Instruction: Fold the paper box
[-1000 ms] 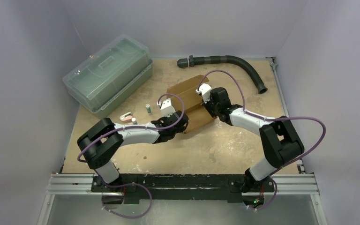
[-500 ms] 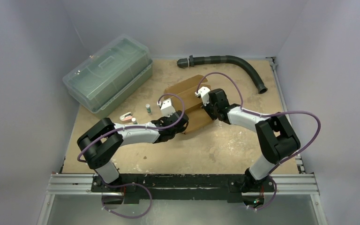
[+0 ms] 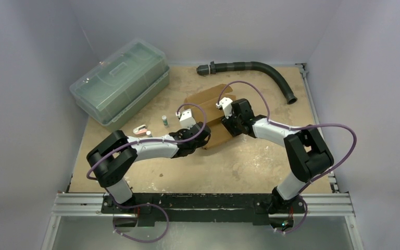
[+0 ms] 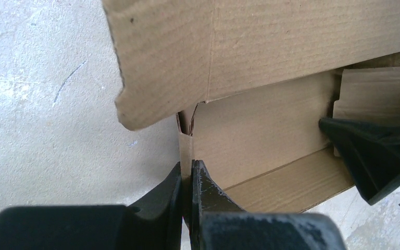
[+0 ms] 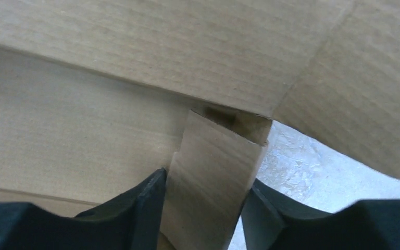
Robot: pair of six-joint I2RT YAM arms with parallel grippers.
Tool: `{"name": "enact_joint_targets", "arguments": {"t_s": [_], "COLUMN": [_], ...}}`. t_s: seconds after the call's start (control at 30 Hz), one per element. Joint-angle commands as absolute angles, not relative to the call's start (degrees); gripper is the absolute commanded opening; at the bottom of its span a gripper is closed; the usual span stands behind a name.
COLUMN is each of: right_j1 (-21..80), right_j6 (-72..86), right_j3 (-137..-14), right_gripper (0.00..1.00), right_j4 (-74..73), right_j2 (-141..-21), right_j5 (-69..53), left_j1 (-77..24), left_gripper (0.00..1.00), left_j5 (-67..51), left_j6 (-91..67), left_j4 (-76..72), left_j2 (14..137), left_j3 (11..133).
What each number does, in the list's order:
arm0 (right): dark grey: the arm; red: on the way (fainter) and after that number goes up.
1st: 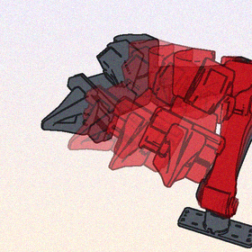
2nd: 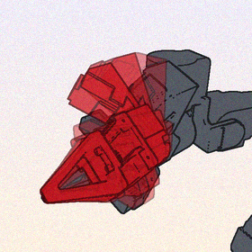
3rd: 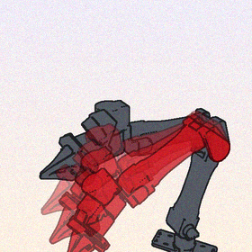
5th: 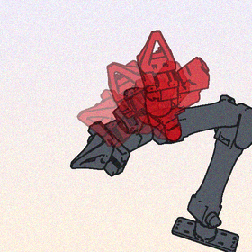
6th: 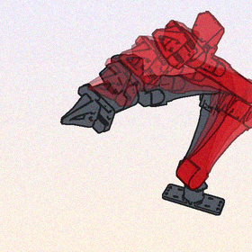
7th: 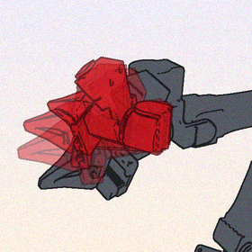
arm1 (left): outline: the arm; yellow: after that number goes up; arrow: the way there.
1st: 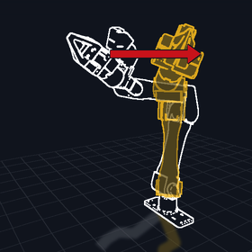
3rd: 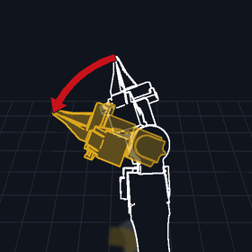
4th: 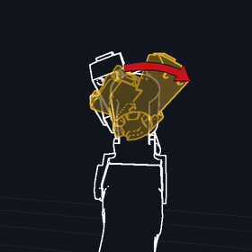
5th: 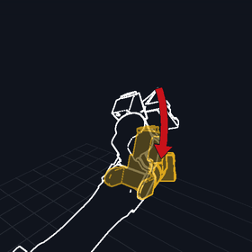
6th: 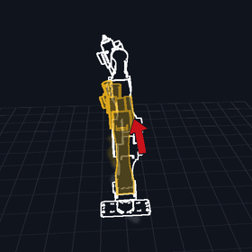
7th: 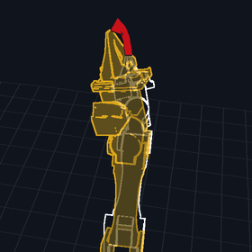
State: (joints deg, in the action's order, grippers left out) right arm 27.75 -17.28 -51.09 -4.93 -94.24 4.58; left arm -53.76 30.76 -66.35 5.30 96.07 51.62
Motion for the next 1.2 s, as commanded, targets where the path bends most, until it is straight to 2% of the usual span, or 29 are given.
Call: {"name": "enact_joint_targets", "arguments": {"t_s": [0.0, 0.13, 0.4, 0.47, 0.6, 0.63, 0.67, 0.8, 0.93, 1.07, 1.17], "right_j1": [27.2, 25.7, 23.5, 23.5, 23.5, 23.5, 23.6, 25.0, 25.2, 25.1, 24.9], "right_j6": [-16.8, -16.6, -15.3, -15.3, -15.8, -16.1, -16.4, -17.9, -17.6, -16.9, -16.6], "right_j3": [-52.9, -52.3, -51.9, -51.9, -52.2, -52.1, -52.2, -51.3, -51.9, -52.4, -52.5], "right_gripper": [0.59, 0.64, 0.6, 0.52, 0.09, 0.01, 0.0, 0.0, 0.0, 0.32, 0.44], "right_j4": [-6.0, -6.0, -5.5, -5.5, -5.8, -5.8, -5.6, -3.6, -4.9, -6.0, -6.4], "right_j2": [-91.3, -88.8, -87.2, -87.5, -89.0, -89.4, -89.8, -90.2, -91.6, -91.7, -91.4], "right_j5": [-0.9, -2.4, -2.9, -2.4, -1.0, -0.3, 1.2, 8.0, 5.8, 2.2, 0.9], "left_j1": [-54.3, -54.3, -54.3, -54.4, -54.3, -54.3, -54.3, -54.4, -54.3, -54.4, -54.4], "left_gripper": [0.0, 0.0, 0.0, 0.0, 0.0, 0.0, 0.0, 0.0, 0.0, 0.0, 0.0], "left_j5": [30.9, 31.1, 31.7, 31.7, 31.6, 31.6, 31.6, 31.2, 31.3, 31.7, 31.9], "left_j6": [-64.7, -64.3, -63.7, -63.8, -63.8, -63.8, -63.8, -63.5, -63.1, -62.8, -62.9], "left_j4": [7.1, 7.4, 8.3, 8.3, 8.3, 8.3, 8.3, 8.3, 8.7, 9.2, 9.2], "left_j2": [97.7, 98.3, 98.4, 98.4, 98.3, 98.1, 98.0, 97.6, 97.6, 98.2, 98.9], "left_j3": [52.9, 53.1, 54.0, 54.0, 54.1, 54.2, 54.1, 54.6, 55.2, 55.1, 55.0]}}
